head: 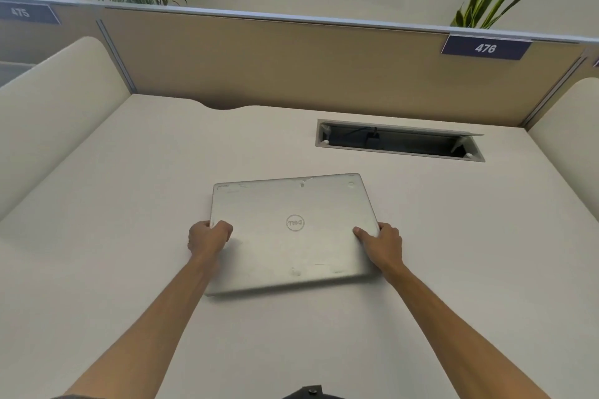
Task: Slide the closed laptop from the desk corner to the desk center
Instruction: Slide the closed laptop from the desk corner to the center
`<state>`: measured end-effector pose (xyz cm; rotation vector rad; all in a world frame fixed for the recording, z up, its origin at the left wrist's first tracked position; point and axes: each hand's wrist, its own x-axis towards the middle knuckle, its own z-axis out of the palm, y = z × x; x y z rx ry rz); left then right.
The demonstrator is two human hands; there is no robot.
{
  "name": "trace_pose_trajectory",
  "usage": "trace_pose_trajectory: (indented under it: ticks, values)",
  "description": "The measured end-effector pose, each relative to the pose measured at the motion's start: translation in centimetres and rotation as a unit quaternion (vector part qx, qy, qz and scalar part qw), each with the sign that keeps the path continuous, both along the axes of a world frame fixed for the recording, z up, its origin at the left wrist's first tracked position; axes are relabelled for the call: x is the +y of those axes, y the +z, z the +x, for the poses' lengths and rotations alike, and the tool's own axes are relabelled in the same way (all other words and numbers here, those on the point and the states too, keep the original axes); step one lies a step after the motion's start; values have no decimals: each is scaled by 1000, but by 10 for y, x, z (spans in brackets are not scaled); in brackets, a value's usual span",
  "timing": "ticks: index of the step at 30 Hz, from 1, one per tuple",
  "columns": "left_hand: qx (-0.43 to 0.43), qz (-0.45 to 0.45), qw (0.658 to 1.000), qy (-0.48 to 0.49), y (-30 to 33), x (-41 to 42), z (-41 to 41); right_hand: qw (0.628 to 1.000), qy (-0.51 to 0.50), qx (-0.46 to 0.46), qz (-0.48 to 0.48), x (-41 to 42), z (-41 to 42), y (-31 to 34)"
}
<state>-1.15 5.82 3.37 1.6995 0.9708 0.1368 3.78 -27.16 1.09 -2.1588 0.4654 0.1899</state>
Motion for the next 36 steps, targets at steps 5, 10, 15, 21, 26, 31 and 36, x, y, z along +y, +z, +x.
trace_pose_trajectory:
  ticks: [5,10,15,21,26,31,36]
  values:
    - [-14,3,999,-30,3,-4,15,999,-34,-10,-14,-2,-12,0]
    - [-21,1,998,-58,4,-9,29,997,-78,-13,-12,-5,-23,-1]
    - [-22,5,996,-83,3,-15,42,994,-110,-17,-20,-6,-28,0]
    - [-17,-2,996,-84,2,-20,51,992,-122,-11,-40,-7,-30,1]
    - [-6,-3,996,-86,3,-22,52,991,-117,0,-59,-5,-29,1]
    - [30,27,995,-96,-3,-22,58,991,-114,2,-70,-5,-26,1]
    - [59,66,988,-127,1,-24,57,992,-104,5,-76,-6,-26,2]
